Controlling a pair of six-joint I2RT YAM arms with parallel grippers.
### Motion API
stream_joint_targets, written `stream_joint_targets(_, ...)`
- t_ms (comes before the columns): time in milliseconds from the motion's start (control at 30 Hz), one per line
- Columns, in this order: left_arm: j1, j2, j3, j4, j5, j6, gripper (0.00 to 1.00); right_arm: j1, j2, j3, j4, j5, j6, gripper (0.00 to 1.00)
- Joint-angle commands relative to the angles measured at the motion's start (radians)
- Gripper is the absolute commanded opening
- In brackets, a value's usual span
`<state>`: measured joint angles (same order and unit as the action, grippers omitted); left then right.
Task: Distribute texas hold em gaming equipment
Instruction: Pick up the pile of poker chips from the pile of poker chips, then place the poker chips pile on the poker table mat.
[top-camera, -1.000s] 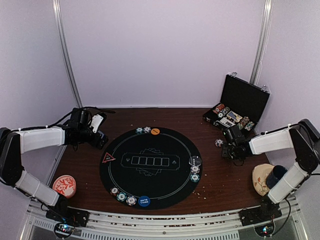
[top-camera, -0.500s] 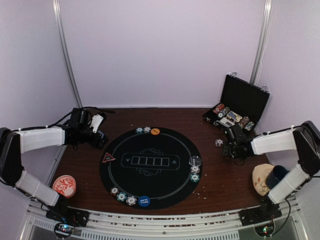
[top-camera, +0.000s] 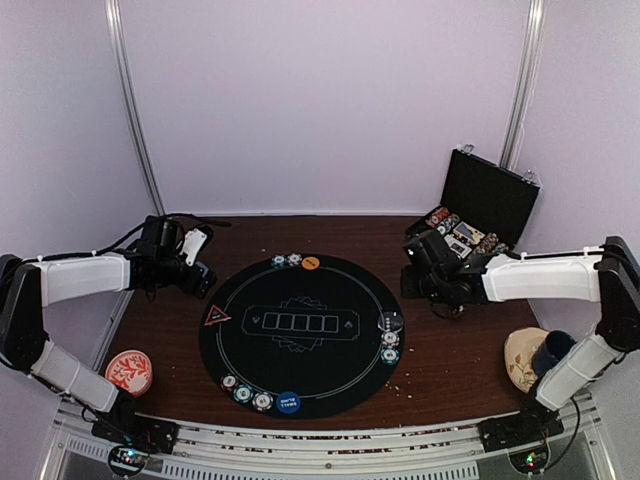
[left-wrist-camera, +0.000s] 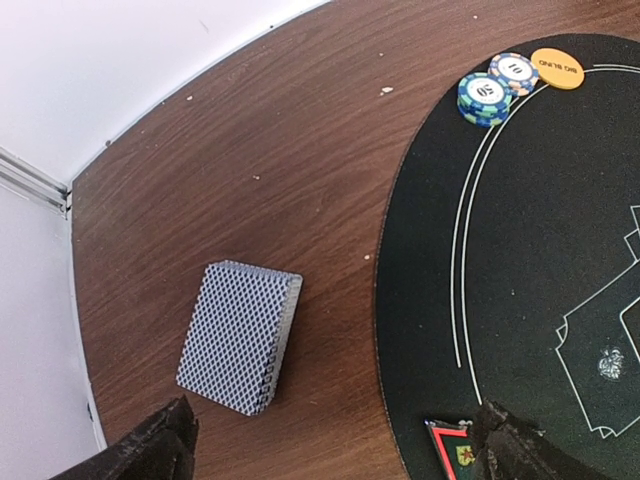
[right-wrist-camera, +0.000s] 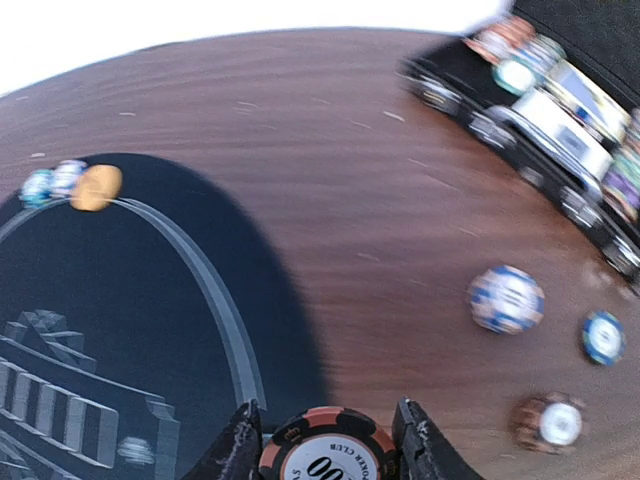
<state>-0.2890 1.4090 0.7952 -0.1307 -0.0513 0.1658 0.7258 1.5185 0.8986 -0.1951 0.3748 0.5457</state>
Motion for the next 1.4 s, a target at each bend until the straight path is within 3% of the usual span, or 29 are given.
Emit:
stream_joint_targets(0,0.008,0.004,0.031,0.033,-0.014,-0.005,0.98,0.098,0.186,0.227,-0.053,0.031,-0.015,0.28)
stream_joint_targets(333,0.025,-0.011,0.032,0.033,0.001,-0.011,0.98,0.236,0.723,0.927,-0.176,-0.024,-0.099,0.28)
stream_joint_targets(500,0.028,-0.018,0.029,0.032,0.011,-0.009,0.98,0.26,0.916,1.157,-0.184,-0.088,-0.113,0.28)
stream_joint_targets(667,0.029,-0.015,0.03,0.032,0.016,-0.01,0.98,0.266,1.035,1.261,-0.172,-0.129,-0.115,0.28)
stream_joint_targets(900,0.029,-0.003,0.032,0.034,0.019,-0.007,0.98,0.267,1.084,1.263,-0.166,-0.154,-0.127,0.31)
stream_joint_targets(1000,0.028,-0.002,0.032,0.033,0.019,-0.008,0.98,0.269,1.095,1.264,-0.171,-0.174,-0.137,0.39)
stream_joint_targets(1167,0.029,-0.007,0.033,0.022,0.041,0.003,0.98,0.273,1.069,1.267,-0.19,-0.206,-0.155,0.65)
stream_joint_targets(1367,0.029,-0.05,0.035,-0.014,0.123,0.064,0.98,0.273,0.903,1.194,-0.232,-0.215,-0.165,0.88)
